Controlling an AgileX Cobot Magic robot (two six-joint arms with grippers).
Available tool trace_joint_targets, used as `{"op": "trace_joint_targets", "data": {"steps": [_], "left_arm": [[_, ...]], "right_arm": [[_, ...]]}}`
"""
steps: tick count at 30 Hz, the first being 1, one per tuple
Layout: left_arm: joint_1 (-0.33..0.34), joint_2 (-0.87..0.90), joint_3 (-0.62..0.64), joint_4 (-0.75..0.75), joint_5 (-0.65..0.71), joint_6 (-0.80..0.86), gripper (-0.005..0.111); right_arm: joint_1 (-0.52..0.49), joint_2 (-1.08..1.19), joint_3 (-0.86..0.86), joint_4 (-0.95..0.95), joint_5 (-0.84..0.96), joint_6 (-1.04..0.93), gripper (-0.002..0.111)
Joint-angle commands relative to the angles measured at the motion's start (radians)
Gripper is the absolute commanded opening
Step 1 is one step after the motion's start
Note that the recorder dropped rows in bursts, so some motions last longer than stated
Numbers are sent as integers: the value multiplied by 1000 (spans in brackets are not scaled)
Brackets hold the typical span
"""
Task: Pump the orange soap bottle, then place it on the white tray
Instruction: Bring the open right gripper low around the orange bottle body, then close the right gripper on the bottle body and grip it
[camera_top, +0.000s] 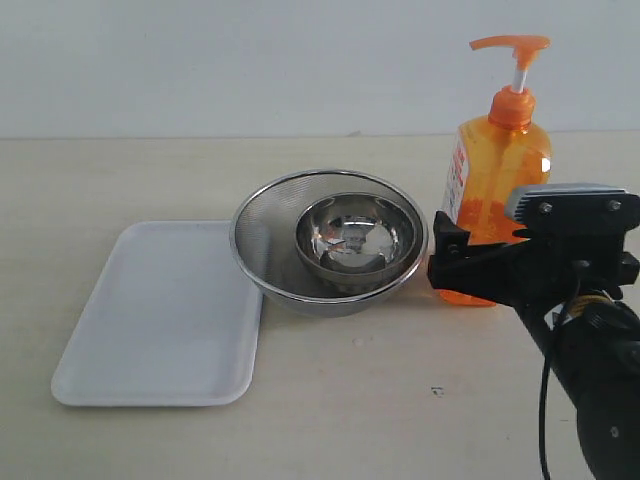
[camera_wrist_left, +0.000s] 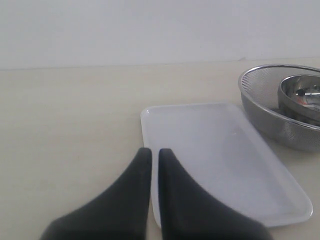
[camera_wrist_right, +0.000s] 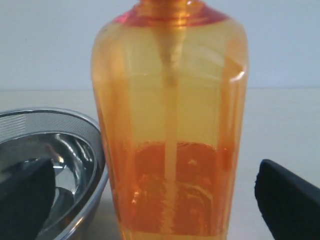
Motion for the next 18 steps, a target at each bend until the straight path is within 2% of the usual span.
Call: {"op": "trace_joint_targets", "data": {"steps": [1,18], "left_arm": [[2,-3,3,0,0,4,5],[2,-3,3,0,0,4,5]], "right_arm": [[-6,38,-40,-10,-7,6,105],[-152,39,-58,-142,-7,52,105]]}}
